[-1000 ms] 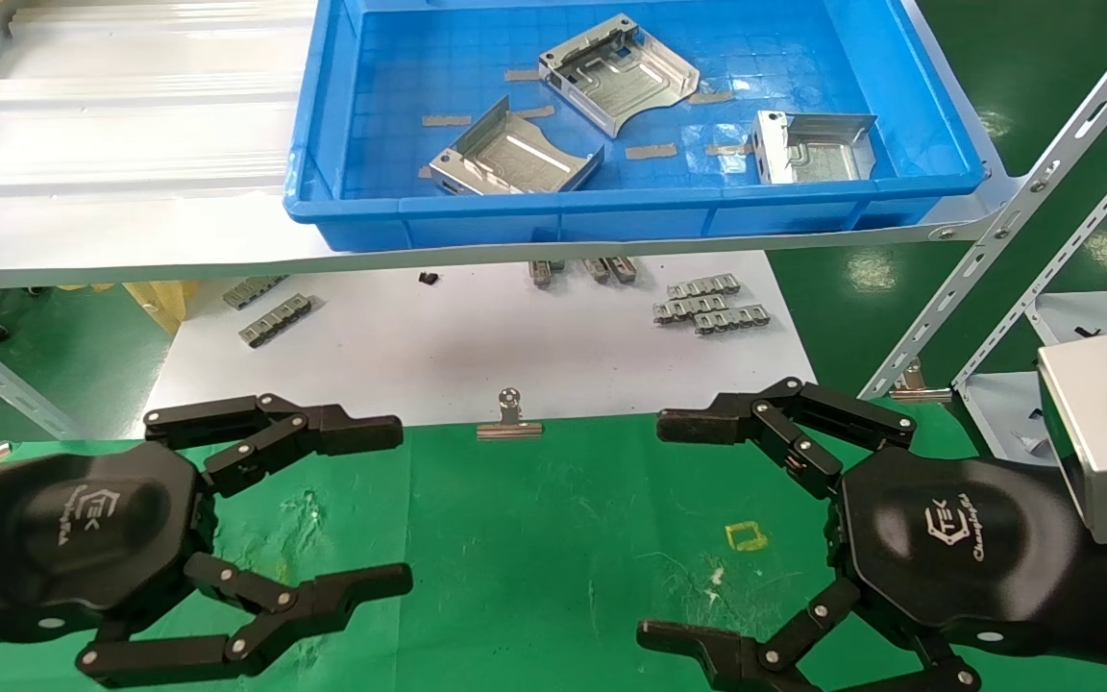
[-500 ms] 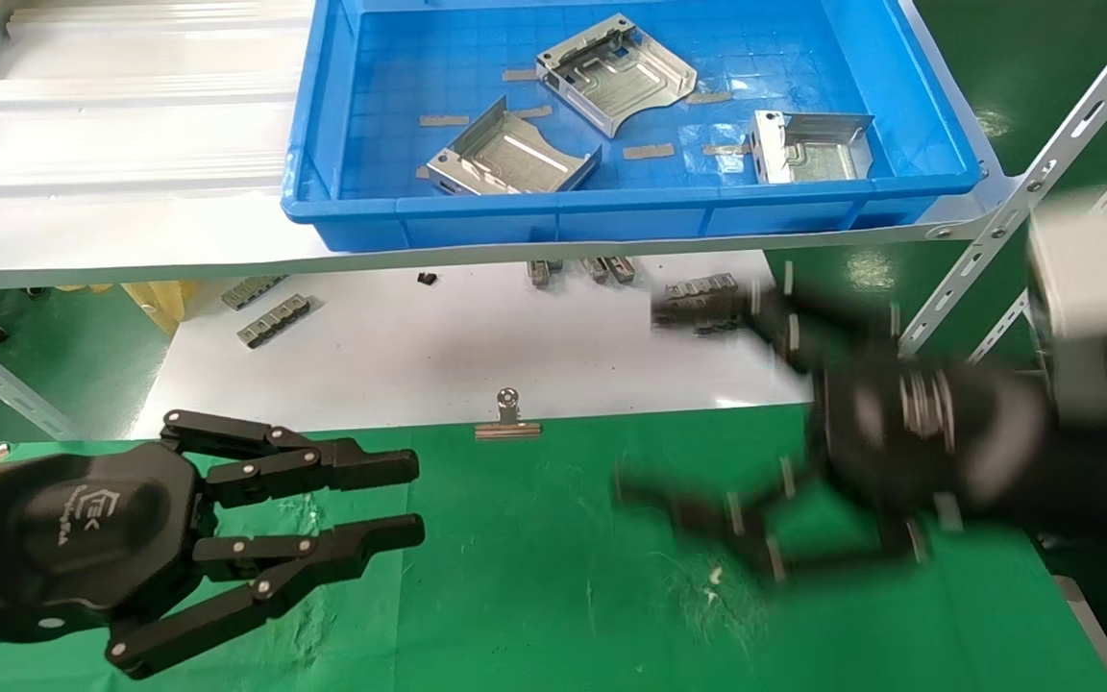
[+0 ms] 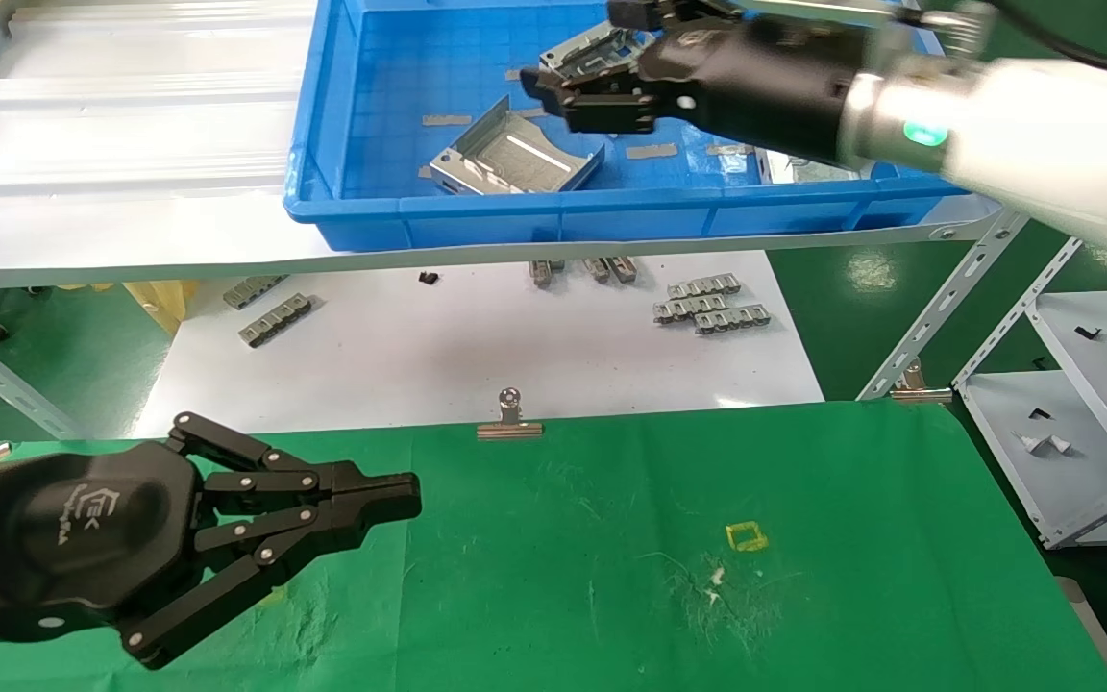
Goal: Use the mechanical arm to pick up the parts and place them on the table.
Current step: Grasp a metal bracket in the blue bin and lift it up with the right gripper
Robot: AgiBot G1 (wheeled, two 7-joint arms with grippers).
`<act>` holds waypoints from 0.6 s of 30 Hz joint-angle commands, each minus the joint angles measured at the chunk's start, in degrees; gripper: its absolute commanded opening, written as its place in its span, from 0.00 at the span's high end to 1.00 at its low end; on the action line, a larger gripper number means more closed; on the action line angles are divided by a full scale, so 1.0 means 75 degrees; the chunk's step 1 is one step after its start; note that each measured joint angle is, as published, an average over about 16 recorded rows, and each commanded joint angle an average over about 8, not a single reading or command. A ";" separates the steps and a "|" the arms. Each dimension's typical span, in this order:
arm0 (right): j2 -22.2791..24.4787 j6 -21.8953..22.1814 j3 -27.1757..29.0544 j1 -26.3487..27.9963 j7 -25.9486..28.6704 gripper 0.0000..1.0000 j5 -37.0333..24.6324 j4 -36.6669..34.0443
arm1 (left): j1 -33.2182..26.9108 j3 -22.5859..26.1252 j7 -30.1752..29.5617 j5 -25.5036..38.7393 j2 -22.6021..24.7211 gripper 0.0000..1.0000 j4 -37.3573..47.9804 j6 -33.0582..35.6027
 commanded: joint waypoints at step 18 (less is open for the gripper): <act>-0.1839 0.1410 -0.1341 0.1696 0.0419 1.00 -0.1204 -0.3210 | 0.0000 0.0001 0.0000 0.0000 0.0000 1.00 0.0000 0.0000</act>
